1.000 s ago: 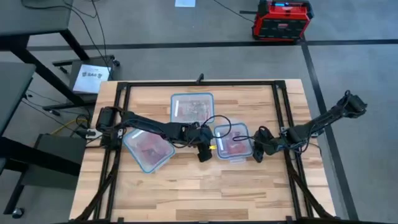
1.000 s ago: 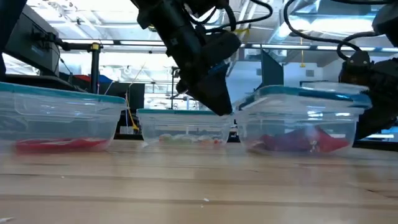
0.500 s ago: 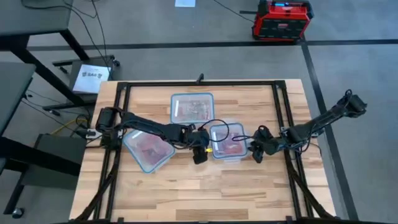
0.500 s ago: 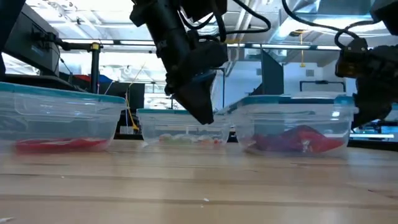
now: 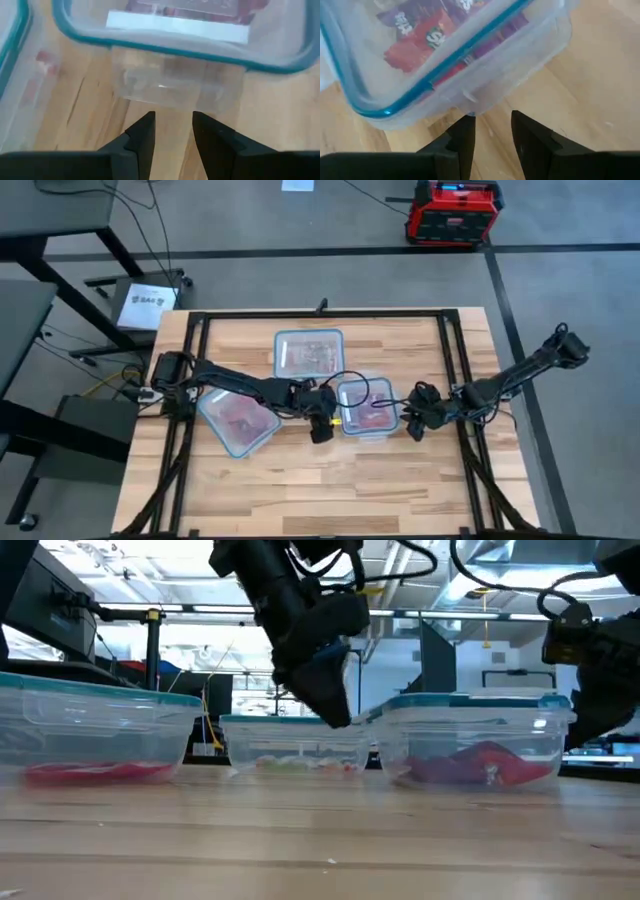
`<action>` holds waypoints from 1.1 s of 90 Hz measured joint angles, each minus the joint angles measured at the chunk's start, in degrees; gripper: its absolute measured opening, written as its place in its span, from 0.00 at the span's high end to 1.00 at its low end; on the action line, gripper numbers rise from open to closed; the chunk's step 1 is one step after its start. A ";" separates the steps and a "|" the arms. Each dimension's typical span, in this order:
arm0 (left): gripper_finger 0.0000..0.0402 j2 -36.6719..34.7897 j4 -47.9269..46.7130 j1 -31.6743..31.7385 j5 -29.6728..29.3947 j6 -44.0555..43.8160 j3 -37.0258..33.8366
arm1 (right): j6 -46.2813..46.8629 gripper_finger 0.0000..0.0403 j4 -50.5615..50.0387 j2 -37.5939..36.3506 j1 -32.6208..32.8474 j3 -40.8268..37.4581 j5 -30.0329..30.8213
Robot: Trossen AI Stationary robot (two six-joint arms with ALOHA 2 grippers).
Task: Sort candy
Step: Close the middle right transparent bin
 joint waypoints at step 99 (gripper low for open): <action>0.71 -1.28 -2.46 -6.36 1.46 -5.84 -0.20 | -10.53 0.72 8.14 0.04 11.60 7.21 9.17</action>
